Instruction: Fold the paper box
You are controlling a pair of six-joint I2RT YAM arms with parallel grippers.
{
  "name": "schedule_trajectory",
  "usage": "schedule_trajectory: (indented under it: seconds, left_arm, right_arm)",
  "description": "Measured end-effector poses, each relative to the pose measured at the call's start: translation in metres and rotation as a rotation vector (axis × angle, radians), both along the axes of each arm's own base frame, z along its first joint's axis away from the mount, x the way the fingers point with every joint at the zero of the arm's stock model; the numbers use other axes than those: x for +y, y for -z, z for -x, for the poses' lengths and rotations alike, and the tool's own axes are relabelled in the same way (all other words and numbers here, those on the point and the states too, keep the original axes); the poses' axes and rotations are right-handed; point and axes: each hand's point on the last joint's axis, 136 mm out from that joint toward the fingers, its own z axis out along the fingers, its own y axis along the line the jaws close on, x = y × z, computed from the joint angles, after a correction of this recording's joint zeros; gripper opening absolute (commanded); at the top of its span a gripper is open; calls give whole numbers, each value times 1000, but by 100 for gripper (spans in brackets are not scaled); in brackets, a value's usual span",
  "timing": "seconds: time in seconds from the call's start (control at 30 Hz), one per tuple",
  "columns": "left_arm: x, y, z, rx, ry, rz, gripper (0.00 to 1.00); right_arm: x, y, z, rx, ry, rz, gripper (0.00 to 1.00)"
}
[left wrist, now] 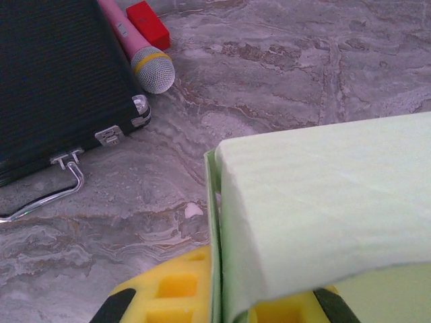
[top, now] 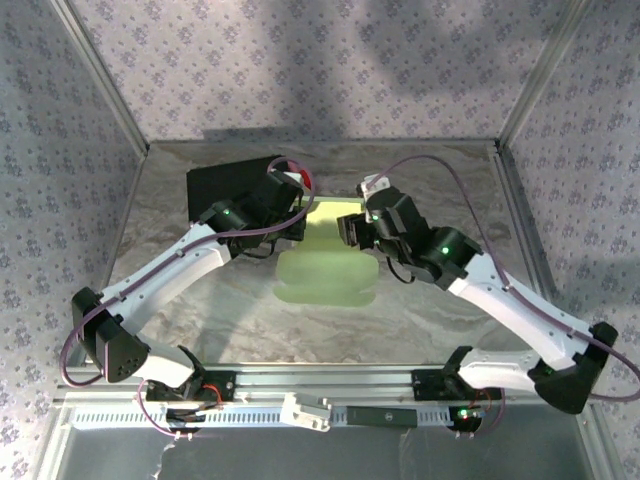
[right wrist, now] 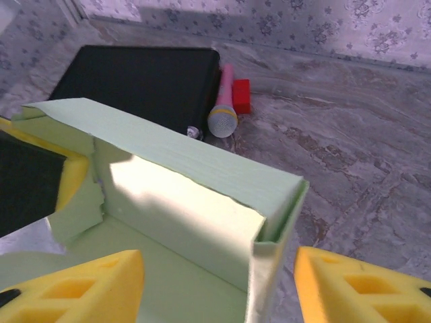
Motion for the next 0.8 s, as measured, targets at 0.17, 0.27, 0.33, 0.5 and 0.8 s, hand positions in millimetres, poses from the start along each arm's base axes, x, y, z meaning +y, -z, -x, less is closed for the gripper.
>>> schedule_trajectory:
  seconds: [0.17,0.27,0.33,0.5,0.8]
  left_arm:
    - [0,-1,0,-1,0,1,0]
    - [-1,-2,0,-1,2,4,0]
    - [-1,-2,0,-2,3,6,0]
    - [-2,-2,0,0,6,7,0]
    - [-5,-4,2,0,15,11,0]
  right_arm:
    - [-18,2,11,3,-8,-70,54]
    - [-24,24,16,41,-24,-77,50]
    - [-25,39,17,70,-37,-74,45]
    - [-20,53,17,97,-93,-86,37]
    - [-19,58,3,113,-132,-110,26]
